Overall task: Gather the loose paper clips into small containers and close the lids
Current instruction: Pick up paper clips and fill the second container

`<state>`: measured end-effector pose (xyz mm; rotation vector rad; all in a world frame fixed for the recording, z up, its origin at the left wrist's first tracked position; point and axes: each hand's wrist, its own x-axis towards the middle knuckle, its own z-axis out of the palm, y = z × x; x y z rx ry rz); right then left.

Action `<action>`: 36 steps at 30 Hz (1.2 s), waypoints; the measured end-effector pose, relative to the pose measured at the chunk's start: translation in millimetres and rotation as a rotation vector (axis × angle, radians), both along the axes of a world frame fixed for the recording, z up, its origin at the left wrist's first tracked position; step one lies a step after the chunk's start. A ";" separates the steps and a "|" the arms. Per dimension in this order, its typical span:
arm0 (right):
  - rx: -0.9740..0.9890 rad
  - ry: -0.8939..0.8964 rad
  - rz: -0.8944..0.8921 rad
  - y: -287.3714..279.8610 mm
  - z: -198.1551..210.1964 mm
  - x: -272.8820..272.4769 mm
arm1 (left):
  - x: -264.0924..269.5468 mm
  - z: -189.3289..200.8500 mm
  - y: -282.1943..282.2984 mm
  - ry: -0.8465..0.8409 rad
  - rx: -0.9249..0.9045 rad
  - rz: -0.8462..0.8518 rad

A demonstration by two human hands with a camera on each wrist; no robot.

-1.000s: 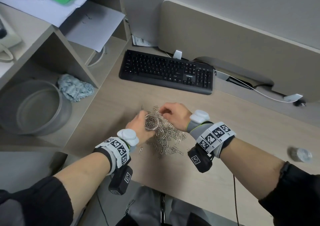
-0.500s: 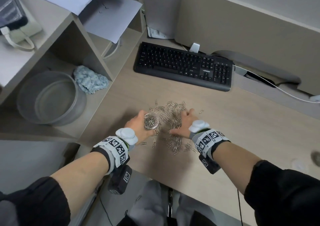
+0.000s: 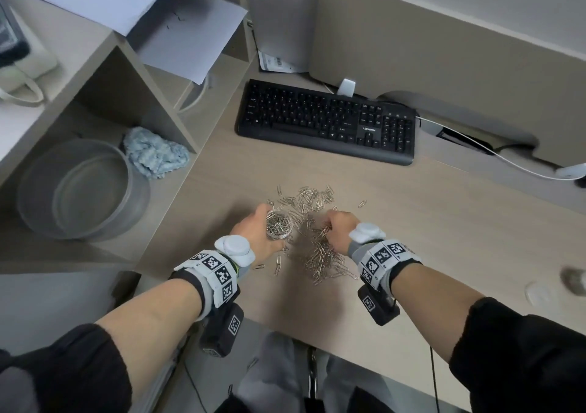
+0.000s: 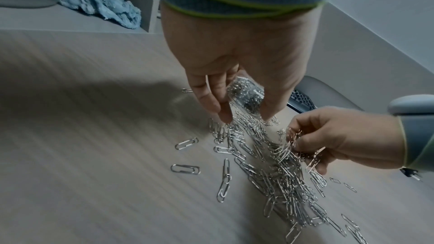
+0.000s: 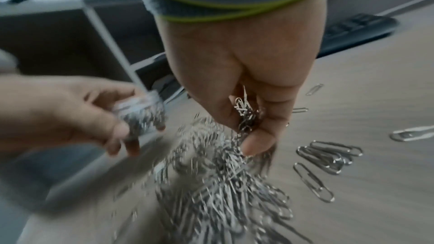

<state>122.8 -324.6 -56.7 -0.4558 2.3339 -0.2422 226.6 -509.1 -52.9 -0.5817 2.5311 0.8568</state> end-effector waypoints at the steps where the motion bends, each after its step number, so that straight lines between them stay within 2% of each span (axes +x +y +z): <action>1: -0.046 -0.019 -0.091 3.7 4.5 -2.5 | -2.0 1.5 2.2 0.003 -0.002 -0.011; 3: -0.159 -0.061 -0.234 13.5 15.2 -8.1 | -8.1 3.5 9.8 0.010 0.003 -0.034; 5: -0.252 -0.085 -0.302 19.7 28.2 -13.6 | -13.7 5.8 17.1 0.022 0.034 -0.054; 13: -0.466 -0.105 -0.284 14.3 73.7 -27.8 | -37.1 17.1 49.6 0.097 0.048 -0.138; 21: -0.448 -0.067 -0.199 11.4 91.2 -28.7 | -49.9 30.9 67.5 0.113 0.053 -0.137; 33: -0.471 0.022 -0.072 18.2 89.0 -26.8 | -54.1 34.1 76.6 0.087 0.043 -0.130; 36: -0.503 0.023 -0.096 19.3 91.0 -26.8 | -54.8 35.0 76.6 0.096 0.042 -0.130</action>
